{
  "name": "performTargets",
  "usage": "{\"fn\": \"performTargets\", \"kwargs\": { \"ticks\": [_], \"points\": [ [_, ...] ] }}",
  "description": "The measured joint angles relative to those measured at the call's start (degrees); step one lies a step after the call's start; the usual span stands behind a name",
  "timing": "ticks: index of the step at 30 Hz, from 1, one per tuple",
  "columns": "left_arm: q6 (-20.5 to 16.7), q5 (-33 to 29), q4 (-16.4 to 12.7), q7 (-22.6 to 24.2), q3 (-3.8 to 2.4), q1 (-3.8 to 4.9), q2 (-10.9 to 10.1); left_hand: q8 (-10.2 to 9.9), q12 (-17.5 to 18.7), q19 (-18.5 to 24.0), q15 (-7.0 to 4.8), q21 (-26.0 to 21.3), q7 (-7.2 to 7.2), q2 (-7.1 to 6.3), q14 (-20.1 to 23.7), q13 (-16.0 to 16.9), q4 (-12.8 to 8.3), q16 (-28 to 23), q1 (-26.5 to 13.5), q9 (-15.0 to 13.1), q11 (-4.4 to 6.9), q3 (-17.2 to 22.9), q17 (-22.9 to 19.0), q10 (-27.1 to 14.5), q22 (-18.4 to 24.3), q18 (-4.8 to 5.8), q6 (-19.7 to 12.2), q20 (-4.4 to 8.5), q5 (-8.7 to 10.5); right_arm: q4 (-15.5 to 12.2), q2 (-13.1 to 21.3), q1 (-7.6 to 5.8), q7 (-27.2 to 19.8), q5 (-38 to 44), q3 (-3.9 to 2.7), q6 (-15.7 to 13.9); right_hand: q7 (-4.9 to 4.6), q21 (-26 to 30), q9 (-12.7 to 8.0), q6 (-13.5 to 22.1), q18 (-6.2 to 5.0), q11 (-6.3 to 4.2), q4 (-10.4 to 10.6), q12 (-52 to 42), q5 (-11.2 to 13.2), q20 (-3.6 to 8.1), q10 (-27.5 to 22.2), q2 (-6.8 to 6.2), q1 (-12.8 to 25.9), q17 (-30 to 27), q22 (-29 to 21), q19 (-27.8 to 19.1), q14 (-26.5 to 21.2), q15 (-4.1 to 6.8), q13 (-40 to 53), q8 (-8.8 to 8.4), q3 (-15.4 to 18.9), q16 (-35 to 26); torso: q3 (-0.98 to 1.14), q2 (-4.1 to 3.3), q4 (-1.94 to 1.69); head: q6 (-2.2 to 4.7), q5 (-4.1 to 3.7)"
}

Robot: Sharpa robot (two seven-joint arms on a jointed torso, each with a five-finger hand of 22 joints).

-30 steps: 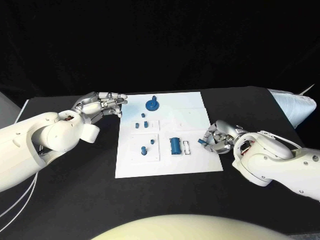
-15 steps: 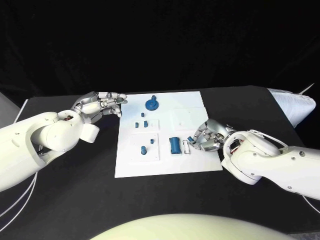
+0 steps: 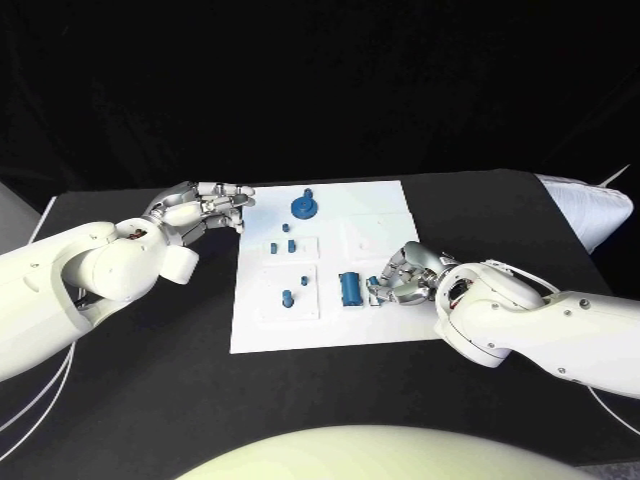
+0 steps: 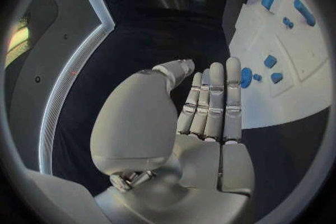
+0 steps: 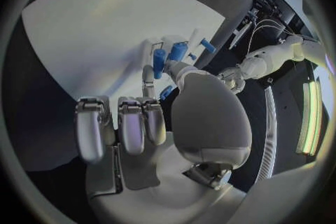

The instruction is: Assemble the parts on the task board

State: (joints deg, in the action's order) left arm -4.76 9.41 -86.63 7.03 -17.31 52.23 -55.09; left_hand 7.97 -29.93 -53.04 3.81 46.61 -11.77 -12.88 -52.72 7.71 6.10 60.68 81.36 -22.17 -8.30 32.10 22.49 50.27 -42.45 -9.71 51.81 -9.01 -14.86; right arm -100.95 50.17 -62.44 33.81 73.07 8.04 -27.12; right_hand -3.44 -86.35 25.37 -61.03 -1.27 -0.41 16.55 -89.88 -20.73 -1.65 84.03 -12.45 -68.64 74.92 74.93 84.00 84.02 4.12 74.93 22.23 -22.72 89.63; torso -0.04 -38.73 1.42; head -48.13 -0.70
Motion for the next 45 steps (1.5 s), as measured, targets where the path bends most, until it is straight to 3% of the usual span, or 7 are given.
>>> {"fn": "performTargets", "kwargs": {
  "ticks": [4, 19, 35, 39, 43, 45],
  "points": [
    [0.11, 0.00, 0.00, -0.08, 0.00, 0.00, 0.00, 0.00, 0.00, 0.00, 0.00, 0.00, 0.00, 0.00, 0.00, 0.00, 0.00, 0.00, 0.00, 0.00, 0.00, 0.00, 0.00, 0.00, 0.00, 0.00, 0.00, 0.00, 0.00, 0.46, -0.31, 0.08, 0.27, -0.01, 0.00, 0.51, -0.03, 0.00, -0.14, 0.03, 0.00, 0.00, 0.03, 0.00, 1.54, 0.00, 0.00, 0.16, 1.31, 0.00, 0.00, 0.00, 0.00, 0.00, 0.02, 0.02, 0.53, 0.00, -0.01, -0.01, 0.00, -0.09, 0.06],
    [0.33, 0.00, 0.03, -0.27, 0.00, 0.00, 0.02, 0.00, 0.00, 0.00, 0.00, 0.00, 0.00, 0.00, 0.00, 0.01, 0.00, 0.00, 0.00, -0.01, 0.00, 0.00, -0.01, 0.00, 0.04, 0.00, 0.00, 0.00, 0.00, 2.36, -1.49, 0.26, 1.02, 1.25, 0.02, 2.28, -0.03, 0.00, -0.18, 0.03, 0.00, 0.00, 0.13, 0.00, 2.13, 0.00, 0.00, 0.15, 1.76, 0.00, -0.01, 0.00, 0.00, 0.00, 0.01, 0.03, 1.06, 0.00, -0.05, 0.02, -0.02, -0.34, 0.12],
    [0.40, 0.00, 0.08, -0.35, 0.00, 0.00, 0.09, 0.00, 0.00, 0.00, 0.00, 0.00, 0.00, 0.00, 0.00, -0.05, 0.23, 0.00, 0.00, 0.04, 0.00, -0.24, -0.02, 0.00, 0.13, 0.00, 0.00, 0.00, 0.00, 2.51, -1.95, 0.42, 1.11, 1.89, 0.06, 3.09, -0.03, 0.00, -0.24, 0.03, 0.00, 0.00, 0.13, 0.00, 3.31, -0.01, 0.00, -0.07, 2.59, 0.00, -0.02, 0.00, 0.00, 0.00, 0.00, 0.03, 2.02, 0.00, -0.02, 0.02, 0.02, -0.66, 0.33],
    [0.41, 0.00, 0.08, -0.37, 0.00, 0.00, 0.08, 0.00, 0.00, 0.00, 0.00, 0.00, 0.00, 0.00, 0.00, -0.05, 0.23, 0.00, 0.00, 0.04, 0.00, -0.24, 0.03, 0.00, 0.12, 0.00, 0.00, 0.00, 0.00, 2.36, -1.85, 0.44, 1.15, 1.99, 0.06, 3.16, -0.03, 0.01, -0.25, 0.03, 0.00, 0.00, 0.08, 0.00, 3.31, -0.01, 0.00, 0.16, 2.82, 0.00, -0.02, 0.00, 0.00, -0.01, -0.01, 0.03, 2.27, 0.00, -0.01, 0.02, 0.04, -0.68, 0.33],
    [0.41, 0.00, 0.09, -0.39, 0.00, 0.00, 0.08, 0.00, 0.00, 0.00, 0.00, -0.21, -0.20, 0.00, 0.00, -0.05, 0.39, 0.00, 0.00, 0.04, 0.00, -0.08, 0.03, 0.01, 0.12, 0.00, -0.21, 0.00, 0.00, 2.24, -1.77, 0.47, 1.22, 2.17, 0.07, 3.16, -0.03, 0.01, -0.40, 0.03, 0.00, 0.00, 0.21, 0.00, 3.31, -0.01, 0.00, 1.79, 5.20, 0.00, -0.02, 0.00, 0.00, -0.01, -0.01, 0.03, 2.72, 0.00, 0.03, 0.04, 0.04, -0.64, 0.33],
    [0.41, 0.00, 0.10, -0.39, 0.00, 0.00, 0.08, 0.00, 0.00, 0.00, 0.00, -0.21, -0.20, 0.17, 0.00, -0.05, 0.39, 0.00, -0.17, 0.04, 0.00, -0.08, 0.03, 0.01, 0.18, 0.00, -0.21, 0.00, 0.00, 2.16, -1.75, 0.49, 1.26, 2.26, 0.07, 3.15, -0.03, 0.01, -0.40, 0.03, 0.00, 0.01, 0.24, 0.00, 3.31, -0.01, 0.00, 1.96, 5.83, 0.00, -0.02, 0.00, 0.00, 0.00, -0.01, 0.03, 3.01, 0.00, 0.03, 0.04, 0.04, -0.63, 0.29]
  ]
}}
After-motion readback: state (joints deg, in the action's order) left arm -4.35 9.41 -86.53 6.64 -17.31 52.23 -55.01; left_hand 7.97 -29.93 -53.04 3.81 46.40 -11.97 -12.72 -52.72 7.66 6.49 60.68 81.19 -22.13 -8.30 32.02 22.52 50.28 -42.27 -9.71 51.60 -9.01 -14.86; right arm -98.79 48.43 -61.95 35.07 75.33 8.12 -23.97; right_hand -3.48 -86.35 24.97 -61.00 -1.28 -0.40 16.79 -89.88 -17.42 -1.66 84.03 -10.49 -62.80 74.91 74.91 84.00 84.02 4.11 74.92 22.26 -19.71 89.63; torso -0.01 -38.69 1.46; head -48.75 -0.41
